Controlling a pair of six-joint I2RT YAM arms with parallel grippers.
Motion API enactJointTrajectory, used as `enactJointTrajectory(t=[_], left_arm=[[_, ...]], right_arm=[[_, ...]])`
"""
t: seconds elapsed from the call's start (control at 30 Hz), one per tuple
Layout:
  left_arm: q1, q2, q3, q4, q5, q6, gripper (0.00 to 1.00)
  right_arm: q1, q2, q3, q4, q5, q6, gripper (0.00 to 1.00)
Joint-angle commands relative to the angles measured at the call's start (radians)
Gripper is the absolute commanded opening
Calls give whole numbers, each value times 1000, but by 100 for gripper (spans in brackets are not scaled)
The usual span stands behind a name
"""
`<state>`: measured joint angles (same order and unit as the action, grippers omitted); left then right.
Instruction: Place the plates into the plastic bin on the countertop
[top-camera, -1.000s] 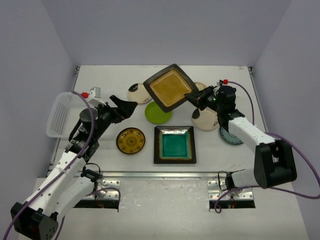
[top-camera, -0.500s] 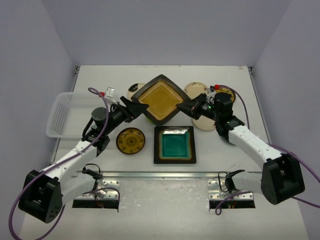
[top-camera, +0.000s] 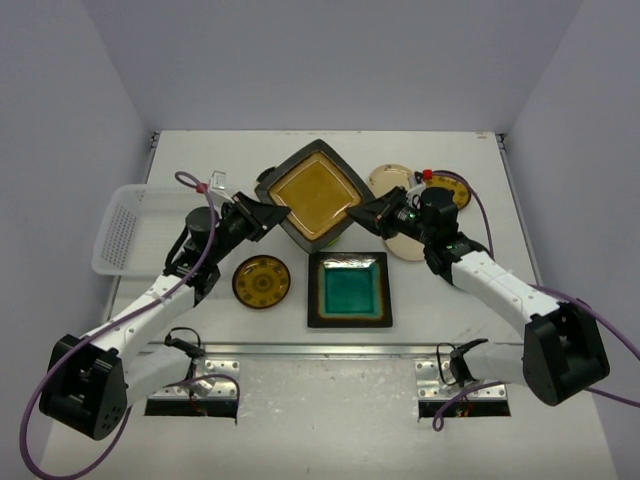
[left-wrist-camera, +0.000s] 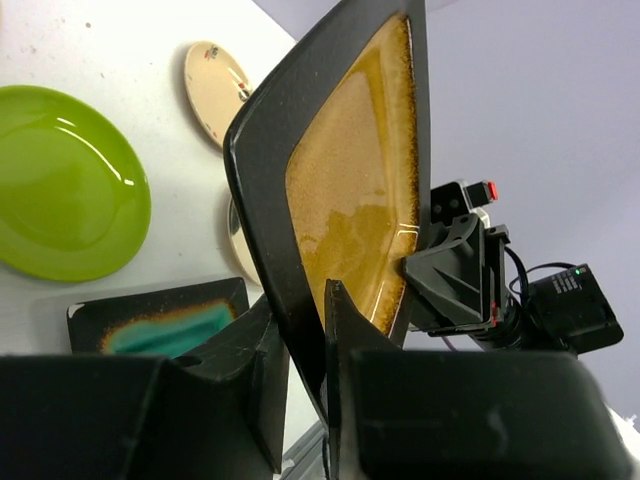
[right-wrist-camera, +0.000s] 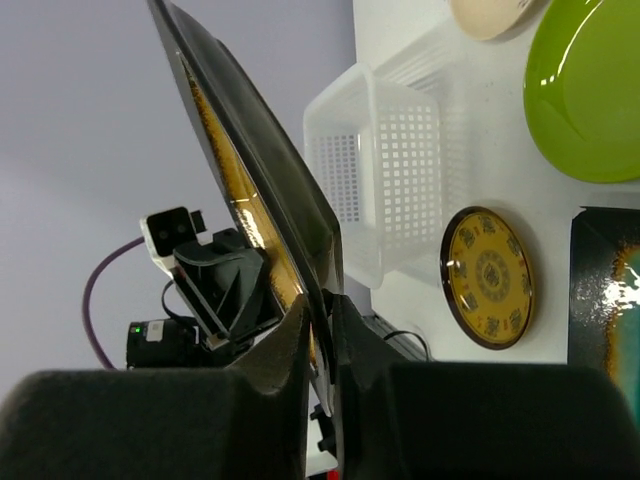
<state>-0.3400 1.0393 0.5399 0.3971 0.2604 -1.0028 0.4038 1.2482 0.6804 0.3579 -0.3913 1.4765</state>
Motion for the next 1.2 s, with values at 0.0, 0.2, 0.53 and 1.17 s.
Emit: enactJointTrajectory(t=[0.0, 0.2, 0.53, 1.17], left_arm=[[-19, -50, 103, -97, -79, 132, 0], [66, -112, 238, -435, -342, 67, 0], [525, -217, 245, -615, -309, -28, 0], [661, -254, 158, -773, -415, -211, 0]], right_arm=[[18, -22, 35, 138, -21, 51, 31], [-61, -38, 1, 40, -39, -28, 99], [-234, -150, -151, -16, -89, -93, 99], [-310, -171, -237, -25, -130, -119, 99]])
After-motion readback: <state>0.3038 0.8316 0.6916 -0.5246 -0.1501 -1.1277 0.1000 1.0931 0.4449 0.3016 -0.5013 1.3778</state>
